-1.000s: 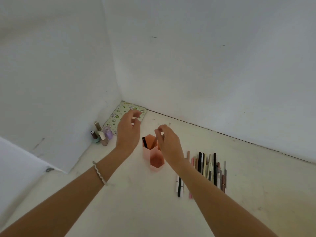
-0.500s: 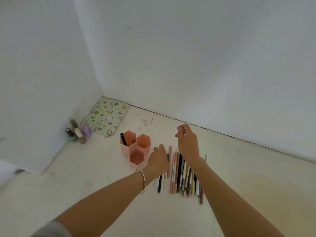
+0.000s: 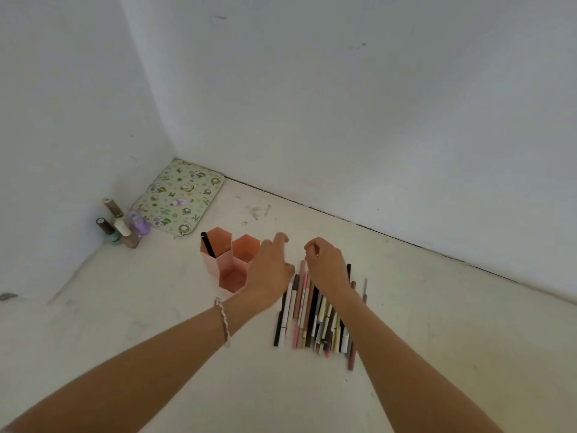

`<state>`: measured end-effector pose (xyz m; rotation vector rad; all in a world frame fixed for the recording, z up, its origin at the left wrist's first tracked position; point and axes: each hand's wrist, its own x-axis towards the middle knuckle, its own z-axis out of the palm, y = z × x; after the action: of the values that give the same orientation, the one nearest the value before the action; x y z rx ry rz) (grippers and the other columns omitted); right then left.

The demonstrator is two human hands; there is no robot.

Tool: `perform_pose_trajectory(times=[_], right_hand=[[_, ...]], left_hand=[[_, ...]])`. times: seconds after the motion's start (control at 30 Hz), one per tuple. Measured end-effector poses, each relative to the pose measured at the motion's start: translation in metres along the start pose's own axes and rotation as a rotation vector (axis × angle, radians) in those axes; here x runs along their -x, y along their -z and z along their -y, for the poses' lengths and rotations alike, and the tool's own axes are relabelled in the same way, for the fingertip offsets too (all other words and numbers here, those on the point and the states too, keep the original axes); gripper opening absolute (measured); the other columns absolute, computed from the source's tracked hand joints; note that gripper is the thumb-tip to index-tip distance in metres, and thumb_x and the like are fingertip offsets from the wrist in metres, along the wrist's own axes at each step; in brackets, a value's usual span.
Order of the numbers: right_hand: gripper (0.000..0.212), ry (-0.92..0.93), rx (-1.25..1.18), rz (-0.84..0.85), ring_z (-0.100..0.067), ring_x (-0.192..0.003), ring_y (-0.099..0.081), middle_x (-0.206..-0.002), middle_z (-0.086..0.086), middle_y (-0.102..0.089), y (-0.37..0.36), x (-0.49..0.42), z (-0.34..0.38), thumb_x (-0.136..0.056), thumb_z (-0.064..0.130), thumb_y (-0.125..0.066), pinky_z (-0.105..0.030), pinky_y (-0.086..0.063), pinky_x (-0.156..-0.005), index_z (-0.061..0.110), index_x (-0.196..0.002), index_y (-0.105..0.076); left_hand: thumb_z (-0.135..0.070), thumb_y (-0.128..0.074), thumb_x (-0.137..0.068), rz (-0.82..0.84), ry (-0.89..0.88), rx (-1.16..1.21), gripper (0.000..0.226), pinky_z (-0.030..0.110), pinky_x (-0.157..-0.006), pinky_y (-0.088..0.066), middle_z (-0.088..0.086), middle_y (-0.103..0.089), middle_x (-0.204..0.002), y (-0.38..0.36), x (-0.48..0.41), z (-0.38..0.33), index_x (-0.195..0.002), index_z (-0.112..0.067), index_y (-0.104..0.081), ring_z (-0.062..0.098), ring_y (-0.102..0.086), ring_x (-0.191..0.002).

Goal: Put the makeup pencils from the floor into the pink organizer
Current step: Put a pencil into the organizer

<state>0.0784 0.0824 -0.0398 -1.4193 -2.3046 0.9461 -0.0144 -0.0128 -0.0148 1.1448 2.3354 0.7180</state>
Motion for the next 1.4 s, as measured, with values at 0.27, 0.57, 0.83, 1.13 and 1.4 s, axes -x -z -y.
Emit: perform_pose_trajectory(times=[0.27, 0.57, 0.83, 1.13, 1.4], right_hand=[[0.015, 0.039, 0.458, 0.26, -0.025, -0.086, -0.063, -0.094, -0.008, -0.065, -0.057, 0.012, 0.002, -0.092, 0.012, -0.049, -0.038, -0.057, -0.073, 0.012, -0.106, -0.055], [0.013, -0.009, 0.018, -0.047, -0.02, -0.07, -0.062, -0.079, -0.002, -0.065, -0.021, -0.003, 0.021, -0.086, 0.014, -0.056, -0.034, -0.054, -0.064, 0.01, -0.097, -0.062], [0.015, 0.205, -0.365, -0.446, -0.011, -0.068, -0.048, -0.079, 0.009, -0.061, 0.036, -0.017, 0.085, -0.087, 0.015, -0.057, -0.022, -0.041, -0.064, 0.027, -0.096, -0.055], [0.014, 0.419, -0.455, -0.54, -0.009, -0.068, -0.046, -0.079, 0.01, -0.056, 0.029, -0.002, 0.143, -0.089, 0.011, -0.056, -0.013, -0.038, -0.064, 0.019, -0.1, -0.058], [0.012, 0.493, -0.142, -0.256, -0.007, -0.081, -0.048, -0.089, 0.009, -0.06, -0.035, 0.018, 0.137, -0.093, 0.013, -0.055, -0.026, -0.047, -0.074, 0.015, -0.103, -0.063]], left_hand=[[-0.004, -0.065, -0.084, -0.214, -0.016, 0.487, 0.048, 0.009, -0.055, -0.049, -0.003, -0.058, -0.094, 0.05, -0.002, -0.021, -0.123, -0.028, -0.05, 0.009, -0.064, -0.077], [0.002, -0.065, -0.084, -0.611, -0.112, 0.611, 0.044, 0.012, -0.062, -0.053, -0.012, -0.058, -0.091, 0.138, -0.014, 0.022, -0.119, -0.022, -0.052, -0.009, -0.062, -0.073], [-0.001, -0.063, -0.084, -0.547, -0.125, 0.392, 0.044, 0.021, -0.076, -0.056, -0.003, -0.061, -0.102, 0.118, -0.013, 0.074, -0.12, -0.024, -0.053, 0.008, -0.063, -0.086], [-0.005, -0.051, -0.091, -0.7, -0.132, 0.352, 0.022, 0.041, -0.093, -0.048, -0.002, -0.06, -0.105, 0.137, -0.01, 0.085, -0.108, -0.01, -0.064, 0.016, -0.057, -0.101], [-0.003, -0.048, -0.089, -0.618, -0.063, 0.496, 0.027, 0.035, -0.074, -0.056, -0.008, -0.063, -0.105, 0.155, -0.007, 0.065, -0.106, -0.018, -0.063, 0.011, -0.062, -0.091]])
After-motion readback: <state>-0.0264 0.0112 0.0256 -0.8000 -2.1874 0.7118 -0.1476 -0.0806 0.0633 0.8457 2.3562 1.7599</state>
